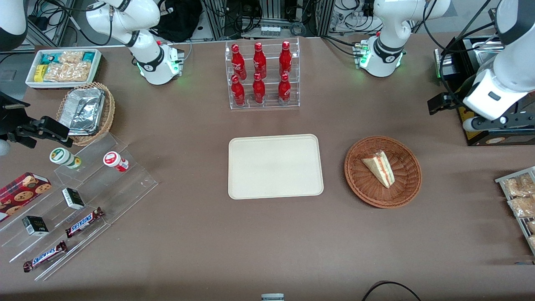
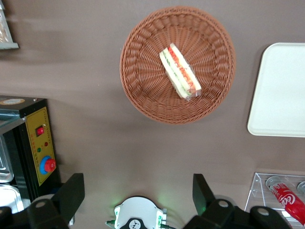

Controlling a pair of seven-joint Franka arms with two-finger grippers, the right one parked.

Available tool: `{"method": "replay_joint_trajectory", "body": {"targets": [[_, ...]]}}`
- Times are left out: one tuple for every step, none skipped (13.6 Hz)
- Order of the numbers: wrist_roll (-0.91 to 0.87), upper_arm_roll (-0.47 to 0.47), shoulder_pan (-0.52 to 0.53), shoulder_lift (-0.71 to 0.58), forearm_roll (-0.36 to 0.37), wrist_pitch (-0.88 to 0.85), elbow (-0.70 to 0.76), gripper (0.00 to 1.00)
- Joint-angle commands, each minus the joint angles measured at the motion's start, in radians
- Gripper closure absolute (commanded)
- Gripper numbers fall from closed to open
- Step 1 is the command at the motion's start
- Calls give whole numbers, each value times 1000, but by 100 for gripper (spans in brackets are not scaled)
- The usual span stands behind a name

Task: Place sandwich from basket to tray
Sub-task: 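Move the left gripper over the wicker basket holding the sandwich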

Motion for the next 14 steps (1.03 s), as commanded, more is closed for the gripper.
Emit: {"method": "replay_joint_trajectory", "body": {"targets": [[-15,3,-4,-7,-11,63,-74,0],[-44,2,-4,-12,-6,97,-108,0],[-79,0,-7,-12,-5,129,-140,0],[-96,0,-10,-11,-5,154,-163,0],[-101,-1,-12,-12,-5,204,-206,0],[-104,-3,-12,-15,-5,253,-247,0],[-119,-4,-13,-23,-3,305,-290,0],[-148,-10,-15,-27,-3,363,-338,0],[-174,-21,-16,-29,-3,420,-378,0],[-197,-29,-16,-29,-2,477,-418,0],[-220,-35,-16,-29,-2,538,-459,0],[-251,-42,-18,-29,-2,598,-498,0],[-294,-58,-18,-29,-2,655,-531,0],[-346,-73,-18,-23,0,699,-550,0]]}}
